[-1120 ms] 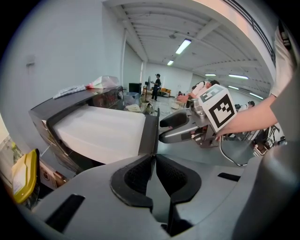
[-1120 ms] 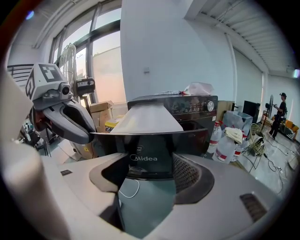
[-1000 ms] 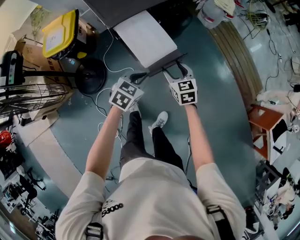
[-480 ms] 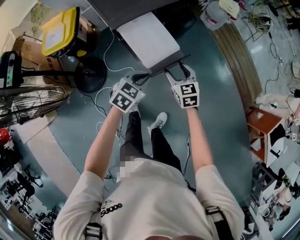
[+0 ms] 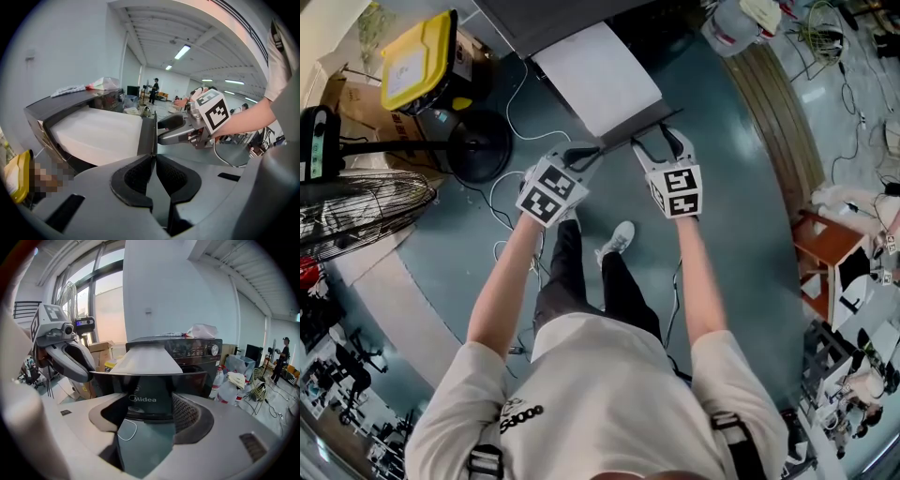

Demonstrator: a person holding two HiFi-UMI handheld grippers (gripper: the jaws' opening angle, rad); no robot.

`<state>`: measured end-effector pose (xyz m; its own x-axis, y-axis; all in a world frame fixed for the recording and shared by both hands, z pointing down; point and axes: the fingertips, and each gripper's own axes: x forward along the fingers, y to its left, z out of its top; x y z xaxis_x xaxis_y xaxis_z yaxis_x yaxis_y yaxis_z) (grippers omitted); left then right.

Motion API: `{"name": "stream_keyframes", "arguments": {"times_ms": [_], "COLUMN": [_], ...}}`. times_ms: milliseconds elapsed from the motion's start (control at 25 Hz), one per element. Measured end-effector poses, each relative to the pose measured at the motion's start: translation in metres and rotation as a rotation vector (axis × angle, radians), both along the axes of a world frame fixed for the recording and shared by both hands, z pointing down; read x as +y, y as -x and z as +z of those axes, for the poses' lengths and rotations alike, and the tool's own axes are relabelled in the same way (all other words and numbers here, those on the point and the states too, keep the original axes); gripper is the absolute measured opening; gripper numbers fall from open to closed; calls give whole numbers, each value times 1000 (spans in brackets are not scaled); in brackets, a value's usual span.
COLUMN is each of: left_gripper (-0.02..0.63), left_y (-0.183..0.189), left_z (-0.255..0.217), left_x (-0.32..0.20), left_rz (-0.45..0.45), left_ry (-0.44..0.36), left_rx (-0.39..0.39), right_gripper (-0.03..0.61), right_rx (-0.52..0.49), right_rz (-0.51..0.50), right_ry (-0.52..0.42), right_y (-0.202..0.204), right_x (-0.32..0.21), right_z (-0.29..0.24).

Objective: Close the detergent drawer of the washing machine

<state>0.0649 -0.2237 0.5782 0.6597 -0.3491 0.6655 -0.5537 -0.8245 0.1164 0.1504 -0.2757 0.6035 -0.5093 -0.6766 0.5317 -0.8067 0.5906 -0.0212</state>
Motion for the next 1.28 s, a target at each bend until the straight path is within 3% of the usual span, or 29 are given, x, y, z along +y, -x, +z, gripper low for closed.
{"name": "stream_keyframes", "arguments": {"times_ms": [160,320,560,720,1280], "left_gripper": [48,48,48,49,57], "left_y": [3,12,35,46,52], "left_z": [-3,-12,-12,-13,-8], "left_x": [-2,-15,-38,-54,-67], "left_rz": [-5,-86,-172,-239,-293], "left_ry": [-6,-4,-16,-10,-26], "left_rx": [-9,29,4,37,63], "right_gripper": [261,261,261,261,261], "right_rx": [0,-2,-3,-6,-16], "right_rz": [4,16,18,16,14], "right_ry": [-2,-26,16,3,17], "right_y": [3,10,33,44,51], "right_x": [-2,-14,-36,-52,-64], "right_z": [-3,-13,-11,-13,-6]}}
